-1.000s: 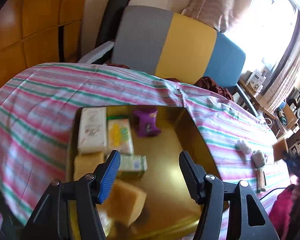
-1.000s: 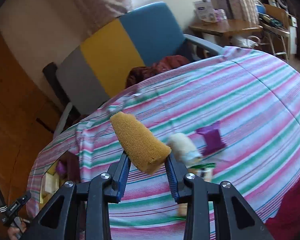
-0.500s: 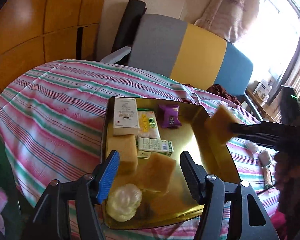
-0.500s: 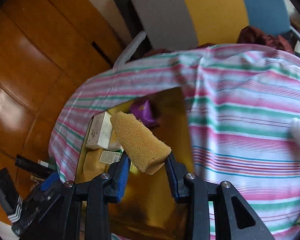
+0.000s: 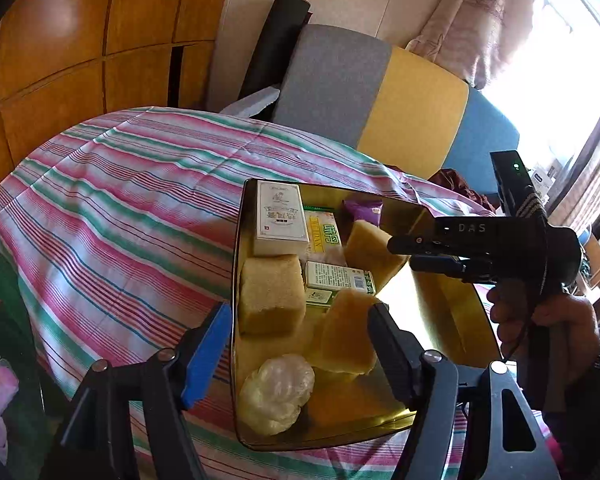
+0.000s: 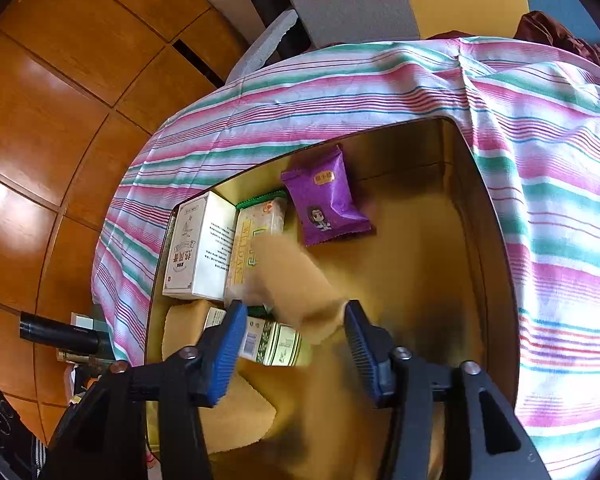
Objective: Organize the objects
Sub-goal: 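Carry the yellow sponge into the tray with the right tool and release, then move both tools back toward the remaining items on the cloth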
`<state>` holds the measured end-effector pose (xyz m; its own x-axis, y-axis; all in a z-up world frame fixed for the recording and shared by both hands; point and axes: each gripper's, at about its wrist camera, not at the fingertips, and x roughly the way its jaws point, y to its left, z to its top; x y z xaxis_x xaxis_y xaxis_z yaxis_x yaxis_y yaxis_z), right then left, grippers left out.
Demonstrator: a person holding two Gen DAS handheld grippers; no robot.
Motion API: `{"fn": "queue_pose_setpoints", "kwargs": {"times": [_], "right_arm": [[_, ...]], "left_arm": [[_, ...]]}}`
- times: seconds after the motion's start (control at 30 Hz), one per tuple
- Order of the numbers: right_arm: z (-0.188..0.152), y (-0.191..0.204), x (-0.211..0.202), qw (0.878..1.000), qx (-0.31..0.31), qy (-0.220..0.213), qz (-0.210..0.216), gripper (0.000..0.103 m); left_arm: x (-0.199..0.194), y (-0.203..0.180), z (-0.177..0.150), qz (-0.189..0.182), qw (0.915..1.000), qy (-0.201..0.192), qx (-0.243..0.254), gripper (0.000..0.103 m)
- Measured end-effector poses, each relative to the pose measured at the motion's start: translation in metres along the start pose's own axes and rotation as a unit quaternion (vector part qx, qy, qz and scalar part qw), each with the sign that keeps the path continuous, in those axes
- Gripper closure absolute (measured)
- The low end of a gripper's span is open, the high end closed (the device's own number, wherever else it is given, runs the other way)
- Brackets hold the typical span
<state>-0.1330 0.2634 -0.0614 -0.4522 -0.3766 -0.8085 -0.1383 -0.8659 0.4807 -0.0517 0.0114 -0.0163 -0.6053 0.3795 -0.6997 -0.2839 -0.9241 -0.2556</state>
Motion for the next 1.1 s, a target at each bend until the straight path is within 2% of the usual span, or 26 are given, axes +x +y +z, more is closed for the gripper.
{"fn": "queue_pose_setpoints", "kwargs": {"times": [0.7,1.1], "right_arm": [[-0.066,-0.001,-0.071,0.993,-0.059,-0.080,-0.066,0.042],[-0.098,-0.035,-0.110,0.990,-0.035,-0.106,-0.082,0.042]], "left_arm": [[-0.014,-0.029,-0.007,0.027,0.9982,-0.020,0.050,0.028],[-0.016,-0.055,-0.014,0.017,0.9965,-0.015,0.081,0.028]]}}
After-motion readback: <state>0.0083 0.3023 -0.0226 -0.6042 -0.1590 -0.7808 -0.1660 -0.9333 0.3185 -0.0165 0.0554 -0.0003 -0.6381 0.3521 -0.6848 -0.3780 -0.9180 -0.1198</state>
